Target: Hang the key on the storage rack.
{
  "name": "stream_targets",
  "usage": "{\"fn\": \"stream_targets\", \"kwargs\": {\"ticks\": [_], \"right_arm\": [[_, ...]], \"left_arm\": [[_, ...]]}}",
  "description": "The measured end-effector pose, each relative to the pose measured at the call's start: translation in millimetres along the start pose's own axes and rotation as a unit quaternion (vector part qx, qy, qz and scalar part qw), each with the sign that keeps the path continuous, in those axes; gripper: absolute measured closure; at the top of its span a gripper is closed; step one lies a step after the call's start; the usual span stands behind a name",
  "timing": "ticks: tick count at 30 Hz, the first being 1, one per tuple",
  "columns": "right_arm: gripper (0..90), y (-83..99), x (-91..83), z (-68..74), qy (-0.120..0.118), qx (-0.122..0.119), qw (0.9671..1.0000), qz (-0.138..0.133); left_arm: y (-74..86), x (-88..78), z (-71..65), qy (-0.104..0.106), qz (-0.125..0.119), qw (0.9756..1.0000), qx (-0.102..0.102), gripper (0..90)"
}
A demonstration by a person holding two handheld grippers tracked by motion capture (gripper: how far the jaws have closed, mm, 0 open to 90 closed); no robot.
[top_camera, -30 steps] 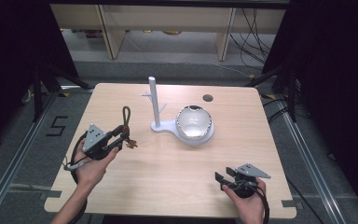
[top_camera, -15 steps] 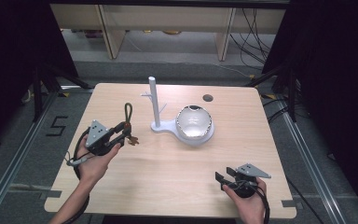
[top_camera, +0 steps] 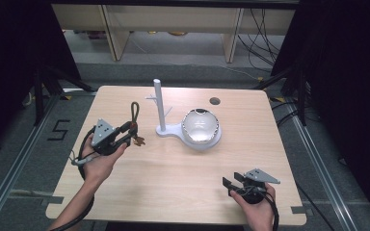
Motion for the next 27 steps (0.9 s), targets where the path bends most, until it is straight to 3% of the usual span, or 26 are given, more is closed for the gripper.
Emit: {"fn": "stream_targets", "kwargs": {"ticks": [1,11,13,27], "right_arm": [[46.3,0.2,-0.3,1.8,0.000,0.011,0.9999,0.001],[46.2,0.5,1.2,0.9,-0.007,0.009,0.9999,-0.011],[46.2,0.2,-0.4,0.8,-0.003,0.010,0.9999,-0.001],[46.0,0.2,-0.3,0.3,-0.004,0.011,0.9999,-0.003]], "left_arm": [[-0.9,1.3,0.1,0.000,-0.001,1.0000,0.000,68.3],[-5.8,9.5,-0.7,0.001,0.001,1.0000,0.004,68.3],[-7.0,10.9,-0.8,0.001,0.002,1.0000,0.005,68.3],[-10.8,23.8,-0.4,0.000,0.008,1.0000,0.003,68.2]]}}
Point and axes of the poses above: each handheld gripper's, and its own axes: x roughly forward along the jaws, y roughly out of its underside, z roughly to its left, the point moved 1 cm from there along x, roughly forward along the jaws, and after that the axes turned 8 degrees about -y, right-handed, at the moved point
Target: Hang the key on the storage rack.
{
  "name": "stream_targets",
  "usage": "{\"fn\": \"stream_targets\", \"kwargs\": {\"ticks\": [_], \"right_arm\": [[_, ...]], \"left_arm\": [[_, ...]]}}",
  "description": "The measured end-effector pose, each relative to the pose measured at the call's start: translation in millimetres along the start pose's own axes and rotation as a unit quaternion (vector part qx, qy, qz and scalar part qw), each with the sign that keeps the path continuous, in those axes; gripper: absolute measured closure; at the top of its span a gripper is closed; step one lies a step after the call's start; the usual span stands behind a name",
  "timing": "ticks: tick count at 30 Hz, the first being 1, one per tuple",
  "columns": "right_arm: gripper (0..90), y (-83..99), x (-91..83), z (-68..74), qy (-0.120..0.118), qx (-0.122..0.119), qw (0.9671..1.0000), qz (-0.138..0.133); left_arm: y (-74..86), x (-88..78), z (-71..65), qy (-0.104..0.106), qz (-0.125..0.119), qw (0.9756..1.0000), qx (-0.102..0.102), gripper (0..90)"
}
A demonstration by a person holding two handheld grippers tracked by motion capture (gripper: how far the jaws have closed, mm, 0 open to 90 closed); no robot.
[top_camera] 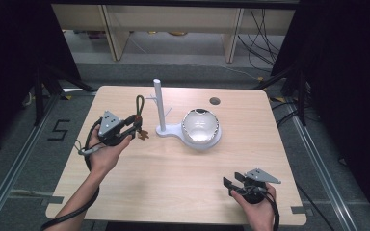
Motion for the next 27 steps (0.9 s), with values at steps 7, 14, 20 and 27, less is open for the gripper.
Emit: {"fn": "stream_targets", "kwargs": {"ticks": [7,14,20,27], "right_arm": [[46.0,0.1,-0.1,-0.2,0.000,-0.001,1.0000,0.000],[46.0,-0.1,0.2,-1.9,0.001,-0.009,1.0000,-0.004],[46.0,-0.3,0.1,-3.8,0.003,-0.021,0.9998,-0.004],[45.9,-0.5,-0.2,-4.0,0.004,-0.021,0.9998,-0.005]], "left_arm": [[-0.3,4.9,1.0,0.000,0.004,1.0000,0.001,68.2],[-0.5,10.4,1.4,0.000,0.010,0.9999,0.001,68.2],[0.1,15.2,1.5,0.000,0.016,0.9999,0.003,68.2],[-1.5,20.8,0.3,0.002,0.021,0.9998,0.006,68.2]]}}
Point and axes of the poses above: each handheld gripper's, and its own axes: x roughly forward along the jaws, y roughly out of its underside, z roughly to its left, the point moved 1 cm from there along x, roughly forward along the jaws, and after that the axes turned 8 degrees about -y, right-handed, at the moved point
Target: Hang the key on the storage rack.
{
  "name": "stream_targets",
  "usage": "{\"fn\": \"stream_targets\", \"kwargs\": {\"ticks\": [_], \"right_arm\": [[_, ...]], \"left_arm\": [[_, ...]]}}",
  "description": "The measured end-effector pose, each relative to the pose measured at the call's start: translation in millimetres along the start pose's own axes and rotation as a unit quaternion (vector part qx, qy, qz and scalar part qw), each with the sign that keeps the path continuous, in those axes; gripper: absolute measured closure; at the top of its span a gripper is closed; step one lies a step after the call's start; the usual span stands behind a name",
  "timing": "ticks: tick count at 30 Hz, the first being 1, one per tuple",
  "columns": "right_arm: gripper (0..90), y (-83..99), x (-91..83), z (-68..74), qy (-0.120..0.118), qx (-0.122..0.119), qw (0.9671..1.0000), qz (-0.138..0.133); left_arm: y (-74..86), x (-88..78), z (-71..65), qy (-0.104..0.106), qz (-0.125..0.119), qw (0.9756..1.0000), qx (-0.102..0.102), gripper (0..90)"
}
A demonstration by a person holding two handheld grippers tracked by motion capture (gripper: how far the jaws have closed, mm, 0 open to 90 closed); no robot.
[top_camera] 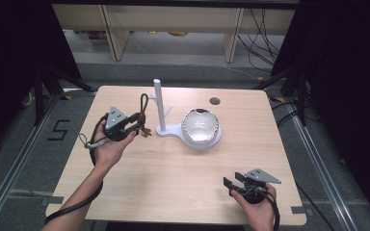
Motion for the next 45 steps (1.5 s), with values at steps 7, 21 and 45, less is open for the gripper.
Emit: {"fn": "stream_targets", "kwargs": {"ticks": [7,21,45], "right_arm": [[45.9,-0.3,-2.0,-1.1,0.009,-0.006,0.9999,0.005],[45.8,0.3,-1.1,0.5,0.000,0.014,0.9999,0.002],[45.6,0.4,-0.4,-1.9,-0.004,0.005,1.0000,0.002]], "left_arm": [[-0.4,7.0,1.5,-0.001,0.012,0.9999,0.000,68.2],[4.4,19.4,0.2,-0.001,0.026,0.9996,-0.007,68.1],[8.7,39.9,-8.6,0.007,0.048,0.9987,-0.014,67.6]]}}
Point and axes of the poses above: each handheld gripper's, and its own axes: x roughly forward along the jaws, y roughly out of its underside, z roughly to its left, the point moved 1 cm from there along x, roughly forward along the jaws, and after that the axes turned 8 degrees about -y, right-handed, at the moved point
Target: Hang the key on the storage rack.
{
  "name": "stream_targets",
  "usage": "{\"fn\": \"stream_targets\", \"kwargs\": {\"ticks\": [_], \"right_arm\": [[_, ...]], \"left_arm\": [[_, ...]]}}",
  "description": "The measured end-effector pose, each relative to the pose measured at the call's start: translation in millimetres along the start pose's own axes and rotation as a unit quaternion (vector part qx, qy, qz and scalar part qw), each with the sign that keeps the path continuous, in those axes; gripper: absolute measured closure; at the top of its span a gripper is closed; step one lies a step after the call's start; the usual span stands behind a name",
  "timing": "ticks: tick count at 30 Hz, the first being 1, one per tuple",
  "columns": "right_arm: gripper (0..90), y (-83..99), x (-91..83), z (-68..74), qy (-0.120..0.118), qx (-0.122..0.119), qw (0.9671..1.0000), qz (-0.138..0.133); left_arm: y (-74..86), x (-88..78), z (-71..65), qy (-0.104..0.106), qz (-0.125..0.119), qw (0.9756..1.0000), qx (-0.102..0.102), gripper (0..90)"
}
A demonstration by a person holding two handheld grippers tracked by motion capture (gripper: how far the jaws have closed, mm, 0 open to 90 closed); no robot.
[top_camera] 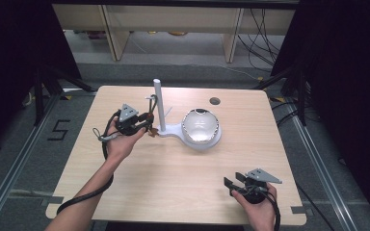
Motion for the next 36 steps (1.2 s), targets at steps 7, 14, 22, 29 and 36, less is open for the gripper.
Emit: {"fn": "stream_targets", "kwargs": {"ticks": [7,14,22,29,36], "right_arm": [[45.7,-0.2,-1.3,-1.0,0.005,-0.005,1.0000,0.001],[45.7,-0.2,0.1,0.1,-0.001,-0.001,1.0000,0.000],[45.6,-0.1,-0.7,0.6,0.004,0.000,1.0000,0.004],[45.6,-0.1,-0.8,0.6,0.002,-0.001,1.0000,0.006],[45.6,0.3,1.6,2.7,-0.006,0.006,1.0000,-0.002]], "left_arm": [[1.1,3.7,-1.9,0.002,0.003,1.0000,-0.004,67.1],[1.4,6.0,-2.4,0.003,0.005,1.0000,-0.003,66.6],[0.7,4.6,-5.5,0.005,0.007,0.9999,-0.005,60.8],[0.3,-6.6,-5.5,0.006,0.002,0.9999,0.008,54.4],[0.7,-23.3,-1.1,0.007,-0.011,0.9999,0.006,48.8]]}}
Point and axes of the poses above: each handheld gripper's, and its own axes: x roughly forward along the jaws, y roughly out of its underside, z roughly to its left, the point moved 1 cm from there along x, roughly forward along the jaws, and after that the axes turned 8 degrees about -y, right-handed, at the moved point
